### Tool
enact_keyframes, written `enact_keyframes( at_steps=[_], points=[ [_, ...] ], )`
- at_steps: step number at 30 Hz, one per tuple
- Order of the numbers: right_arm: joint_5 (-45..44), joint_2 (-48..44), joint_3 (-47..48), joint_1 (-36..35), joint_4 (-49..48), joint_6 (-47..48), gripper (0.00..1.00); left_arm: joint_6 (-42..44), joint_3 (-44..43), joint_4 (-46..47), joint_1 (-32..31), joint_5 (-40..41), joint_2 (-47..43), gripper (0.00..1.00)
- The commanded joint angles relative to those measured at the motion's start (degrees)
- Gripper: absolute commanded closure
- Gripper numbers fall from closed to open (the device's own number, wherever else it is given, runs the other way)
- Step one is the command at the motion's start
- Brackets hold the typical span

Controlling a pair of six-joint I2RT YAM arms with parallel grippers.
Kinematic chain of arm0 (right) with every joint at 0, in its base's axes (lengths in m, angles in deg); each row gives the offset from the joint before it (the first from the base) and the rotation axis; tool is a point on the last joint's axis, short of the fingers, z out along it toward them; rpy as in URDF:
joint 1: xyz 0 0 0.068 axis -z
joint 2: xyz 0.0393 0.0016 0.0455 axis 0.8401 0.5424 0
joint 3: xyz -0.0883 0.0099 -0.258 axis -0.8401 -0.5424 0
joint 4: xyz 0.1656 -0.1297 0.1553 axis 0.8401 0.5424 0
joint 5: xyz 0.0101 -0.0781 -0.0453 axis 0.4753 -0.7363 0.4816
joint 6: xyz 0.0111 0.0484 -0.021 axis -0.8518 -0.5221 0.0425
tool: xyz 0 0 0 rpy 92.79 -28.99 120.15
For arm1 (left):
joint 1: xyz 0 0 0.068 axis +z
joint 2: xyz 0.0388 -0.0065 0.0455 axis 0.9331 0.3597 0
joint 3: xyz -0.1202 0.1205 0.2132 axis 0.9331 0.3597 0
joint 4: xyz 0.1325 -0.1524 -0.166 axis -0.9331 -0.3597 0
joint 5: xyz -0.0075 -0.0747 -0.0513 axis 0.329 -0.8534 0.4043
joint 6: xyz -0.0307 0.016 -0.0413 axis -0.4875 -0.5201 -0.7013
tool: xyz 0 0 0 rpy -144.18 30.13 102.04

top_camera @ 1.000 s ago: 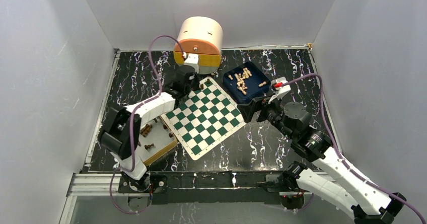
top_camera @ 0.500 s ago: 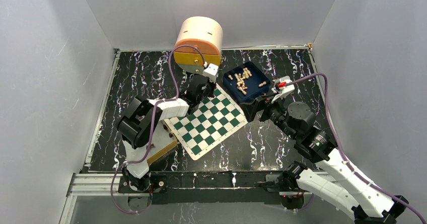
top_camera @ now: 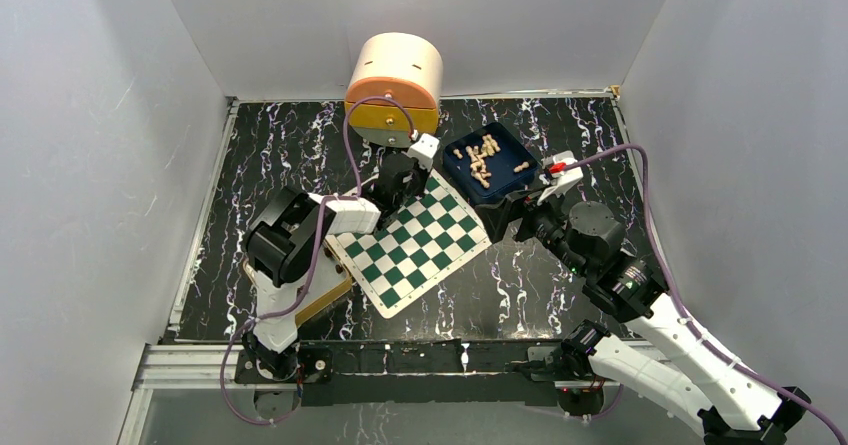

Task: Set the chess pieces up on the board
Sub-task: Place the chess piece on the chessboard.

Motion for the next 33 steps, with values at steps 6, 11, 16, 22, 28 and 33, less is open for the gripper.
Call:
enact_keyframes(
  at_steps=[6,11,16,22,28,33],
  points=[
    [-1.4,-0.6,2.3,0.0,-2.2,0.7,0.01,3.0,-1.2,4.5,0.1,2.2,2.8,1.0],
    [-1.5,-0.6,2.1,0.0,-2.2,0.7,0.01,3.9,-1.8,4.7,0.1,2.8,3.8,1.0],
    [-1.5,-0.7,2.1,-0.1,-2.2,0.7,0.01,4.7,-1.9,5.3,0.1,3.9,4.2,1.0],
    [-1.5,-0.5,1.8,0.1,-2.4,0.7,0.01,5.4,-2.8,5.9,0.1,4.2,5.1,1.0],
    [-1.5,-0.3,1.7,0.0,-2.7,0.7,0.01,6.3,-4.1,6.5,0.1,4.8,6.7,0.99],
    [-1.7,-0.3,1.6,0.0,-2.7,0.9,0.01,7.7,-5.0,6.5,0.1,5.8,7.6,0.99]
  ],
)
